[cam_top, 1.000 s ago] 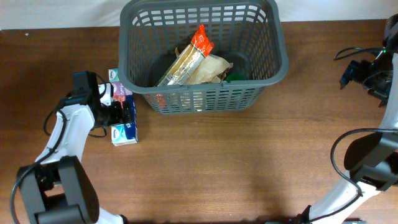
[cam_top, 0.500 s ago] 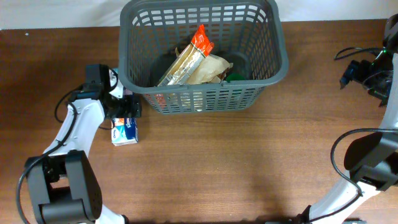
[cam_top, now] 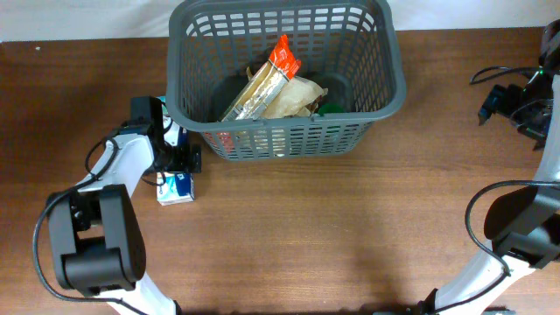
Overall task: Pack container
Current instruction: 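Grasp the Kleenex tissue pack with the left gripper and lift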
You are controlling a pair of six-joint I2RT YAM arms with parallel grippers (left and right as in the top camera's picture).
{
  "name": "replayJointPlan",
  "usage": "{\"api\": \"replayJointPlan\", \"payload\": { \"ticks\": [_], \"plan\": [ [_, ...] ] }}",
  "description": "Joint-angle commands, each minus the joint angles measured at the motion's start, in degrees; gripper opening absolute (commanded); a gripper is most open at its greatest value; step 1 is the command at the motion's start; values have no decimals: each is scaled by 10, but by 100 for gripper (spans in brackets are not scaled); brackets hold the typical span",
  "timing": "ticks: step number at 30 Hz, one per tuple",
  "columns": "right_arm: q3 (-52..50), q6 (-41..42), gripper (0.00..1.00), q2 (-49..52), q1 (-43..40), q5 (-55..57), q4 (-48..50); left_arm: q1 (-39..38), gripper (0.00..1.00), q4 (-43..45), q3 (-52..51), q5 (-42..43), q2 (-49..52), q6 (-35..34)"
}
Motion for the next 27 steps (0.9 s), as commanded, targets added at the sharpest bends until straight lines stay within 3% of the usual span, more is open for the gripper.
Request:
{"api": "replayJointPlan", "payload": {
  "ticks": [1,13,15,17,19,20,21,27],
  "plan": [
    [-3,-2,99,1,-4,1,2,1,99,-2,11,-9,19,7],
    [-3,-2,99,1,-4,1,2,2,98,-2,11,-10,21,7],
    [-3,-2,99,1,-4,1,1,3,89,-4,11,-10,21,7],
    [-3,-2,99,1,-4,1,2,3,56,-5,11,-10,21,7],
    [-3,-2,99,1,-4,1,2,3,33,-6,11,-10,21,7],
    [-3,-2,99,1,-4,1,1,3,12,-8,11,-10,21,7],
    [-3,-2,99,1,-4,1,2,3,5,-9,11,-10,21,7],
    [-3,-2,99,1,-4,1,2,8,2,-46,38,-10,20,3]
  ]
}}
